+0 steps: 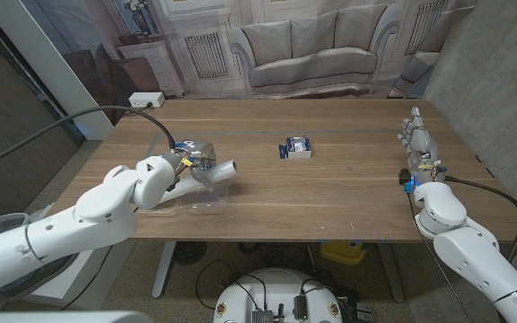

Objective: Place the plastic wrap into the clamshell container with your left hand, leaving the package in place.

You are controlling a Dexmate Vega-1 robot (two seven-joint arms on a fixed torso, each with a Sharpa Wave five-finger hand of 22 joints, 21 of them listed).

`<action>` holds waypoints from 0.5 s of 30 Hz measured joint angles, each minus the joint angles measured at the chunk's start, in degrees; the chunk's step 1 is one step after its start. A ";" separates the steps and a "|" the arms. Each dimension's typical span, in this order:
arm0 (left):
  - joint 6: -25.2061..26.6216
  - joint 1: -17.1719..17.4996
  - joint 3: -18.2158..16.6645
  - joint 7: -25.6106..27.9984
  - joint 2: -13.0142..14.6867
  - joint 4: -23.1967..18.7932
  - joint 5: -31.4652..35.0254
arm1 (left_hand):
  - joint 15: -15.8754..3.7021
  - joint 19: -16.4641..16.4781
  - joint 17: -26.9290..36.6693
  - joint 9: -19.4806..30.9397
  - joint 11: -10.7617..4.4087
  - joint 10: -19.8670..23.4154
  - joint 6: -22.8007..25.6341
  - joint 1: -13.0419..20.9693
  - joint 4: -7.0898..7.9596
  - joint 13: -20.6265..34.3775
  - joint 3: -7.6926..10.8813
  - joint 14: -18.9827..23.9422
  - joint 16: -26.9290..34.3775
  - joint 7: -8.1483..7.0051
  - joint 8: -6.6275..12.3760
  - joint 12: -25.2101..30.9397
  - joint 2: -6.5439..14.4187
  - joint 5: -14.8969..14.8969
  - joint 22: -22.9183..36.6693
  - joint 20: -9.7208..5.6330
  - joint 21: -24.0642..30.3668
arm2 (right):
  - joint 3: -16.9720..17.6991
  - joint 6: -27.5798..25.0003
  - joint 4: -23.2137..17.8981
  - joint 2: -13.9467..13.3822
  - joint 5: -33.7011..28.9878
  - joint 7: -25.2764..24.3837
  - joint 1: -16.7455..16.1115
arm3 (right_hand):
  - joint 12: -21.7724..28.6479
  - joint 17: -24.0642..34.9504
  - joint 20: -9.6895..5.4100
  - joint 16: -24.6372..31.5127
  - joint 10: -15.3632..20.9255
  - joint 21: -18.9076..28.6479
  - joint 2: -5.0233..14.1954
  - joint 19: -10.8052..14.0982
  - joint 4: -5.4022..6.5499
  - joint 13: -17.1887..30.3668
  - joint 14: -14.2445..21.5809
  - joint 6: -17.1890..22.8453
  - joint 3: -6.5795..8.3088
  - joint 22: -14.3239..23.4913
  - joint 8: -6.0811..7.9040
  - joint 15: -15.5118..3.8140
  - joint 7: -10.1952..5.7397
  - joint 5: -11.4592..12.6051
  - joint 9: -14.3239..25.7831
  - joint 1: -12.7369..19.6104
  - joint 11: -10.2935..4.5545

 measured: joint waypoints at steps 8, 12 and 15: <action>-2.02 -2.76 2.32 -2.14 -2.23 2.47 1.23 | 0.04 -0.73 0.54 0.00 -0.11 -0.12 -0.01 -0.01 0.00 0.53 0.00 -0.65 0.00 -0.02 0.00 -0.55 0.01 0.01 0.29 0.11 0.00 | 0.12 -0.01 0.41 0.11 0.18 0.10 0.02 | 0.00 0.00 0.00 0.00 0.00 0.00 0.00 0.00 0.00 0.00 0.00 0.00 0.00 0.00 0.00 0.00 0.00 0.00 0.00 0.00 0.00; -2.92 -3.65 3.11 -3.58 -3.02 3.25 2.20 | 0.44 -1.92 1.02 0.02 -0.48 -0.56 -0.56 -0.09 0.45 0.88 0.51 -1.65 -0.43 -0.56 0.00 -0.83 0.09 0.02 0.29 0.49 -0.35 | 0.25 0.06 0.64 0.18 0.34 0.17 0.03 | 0.00 0.00 0.00 0.00 0.00 0.00 0.00 0.00 0.00 0.00 0.00 0.00 0.00 0.00 0.00 0.00 0.00 0.00 0.00 0.00 0.00; -3.35 -4.23 3.57 -4.37 -3.55 3.77 2.81 | 0.67 -2.15 1.33 0.06 -0.65 -1.83 -0.86 -0.10 0.53 1.07 1.06 -2.26 -0.44 -0.86 0.00 -1.38 0.09 0.02 0.29 0.72 -0.35 | 0.30 0.22 0.78 0.21 0.43 0.26 0.03 | 0.00 0.00 0.00 0.00 0.00 0.00 0.00 0.00 0.00 0.00 0.31 0.00 0.00 0.00 0.00 0.31 0.00 0.00 0.00 0.00 0.00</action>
